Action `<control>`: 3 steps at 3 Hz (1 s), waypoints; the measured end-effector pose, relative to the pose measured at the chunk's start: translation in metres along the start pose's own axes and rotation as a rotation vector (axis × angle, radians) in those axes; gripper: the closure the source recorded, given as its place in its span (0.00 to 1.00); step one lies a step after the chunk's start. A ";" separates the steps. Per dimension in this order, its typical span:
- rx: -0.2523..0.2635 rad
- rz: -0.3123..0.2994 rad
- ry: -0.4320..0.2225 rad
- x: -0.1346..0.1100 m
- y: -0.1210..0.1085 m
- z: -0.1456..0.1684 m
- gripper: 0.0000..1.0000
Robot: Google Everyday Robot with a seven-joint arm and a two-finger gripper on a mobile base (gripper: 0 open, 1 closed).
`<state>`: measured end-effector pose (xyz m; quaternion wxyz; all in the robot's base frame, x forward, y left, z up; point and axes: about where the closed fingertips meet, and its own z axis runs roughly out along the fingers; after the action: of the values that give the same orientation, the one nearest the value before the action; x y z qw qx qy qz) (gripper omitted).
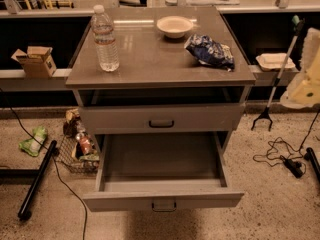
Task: Close middle drawer
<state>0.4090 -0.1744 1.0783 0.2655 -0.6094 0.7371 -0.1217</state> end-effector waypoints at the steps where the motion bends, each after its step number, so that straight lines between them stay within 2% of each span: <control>1: 0.000 0.000 0.000 0.000 0.000 0.000 0.00; 2: -0.061 -0.023 -0.049 -0.008 0.016 0.021 0.00; 3: -0.202 -0.013 -0.157 -0.013 0.049 0.077 0.00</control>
Offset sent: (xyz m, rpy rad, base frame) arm 0.0067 0.0312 -0.0896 0.1159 0.1863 0.1638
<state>0.4114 -0.1401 0.9927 0.2589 -0.6455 0.7186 -0.0003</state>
